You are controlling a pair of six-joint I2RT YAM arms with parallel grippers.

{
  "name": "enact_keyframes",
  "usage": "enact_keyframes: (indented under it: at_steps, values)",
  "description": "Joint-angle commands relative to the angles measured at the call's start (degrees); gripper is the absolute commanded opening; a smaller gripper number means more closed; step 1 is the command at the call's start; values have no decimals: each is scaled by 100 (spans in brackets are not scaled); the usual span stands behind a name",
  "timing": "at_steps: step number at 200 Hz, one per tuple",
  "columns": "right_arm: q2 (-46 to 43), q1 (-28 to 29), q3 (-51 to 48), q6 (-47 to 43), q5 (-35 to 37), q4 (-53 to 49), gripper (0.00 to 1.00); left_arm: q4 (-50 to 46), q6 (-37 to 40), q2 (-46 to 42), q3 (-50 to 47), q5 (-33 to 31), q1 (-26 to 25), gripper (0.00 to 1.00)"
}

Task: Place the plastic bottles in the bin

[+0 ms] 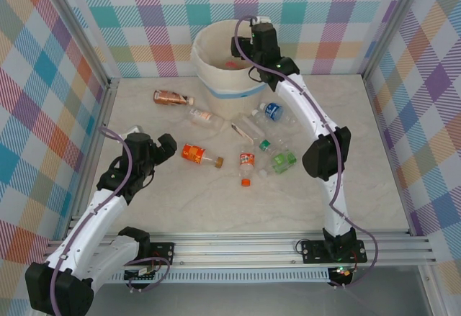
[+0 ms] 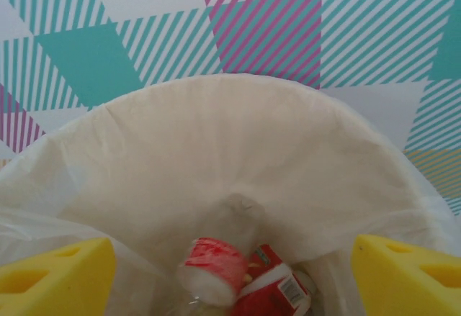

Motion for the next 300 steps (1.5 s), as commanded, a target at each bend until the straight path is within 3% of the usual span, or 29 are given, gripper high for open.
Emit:
enact_keyframes:
  at_steps: [1,51,118,154,185,222,270,300]
  values:
    - [-368,-18,-1,-127,21,-132,87,-43,-112,-28,-89,66,92,100]
    - [-1583,-23,-1496,-205,-619,134,95,203,-250,127,-225,320,92,100]
    - [-3990,-24,-5089,339,-703,789,99,520,-266,261,-335,535,118,100]
    - [-5022,-28,-6569,897,-565,119,100,698,-313,321,-382,572,144,100]
    - [-5648,-41,-7683,2193,-477,-223,100,932,-387,398,-438,612,144,100]
    - [-5655,-41,-8844,4119,-393,-407,100,1110,-575,504,-532,724,153,100]
    - [-4828,-58,-8743,4713,-715,-495,100,1076,-540,500,-513,697,162,100]
    - [-4271,-75,-8533,5176,-546,-491,100,1070,-542,509,-513,721,161,100]
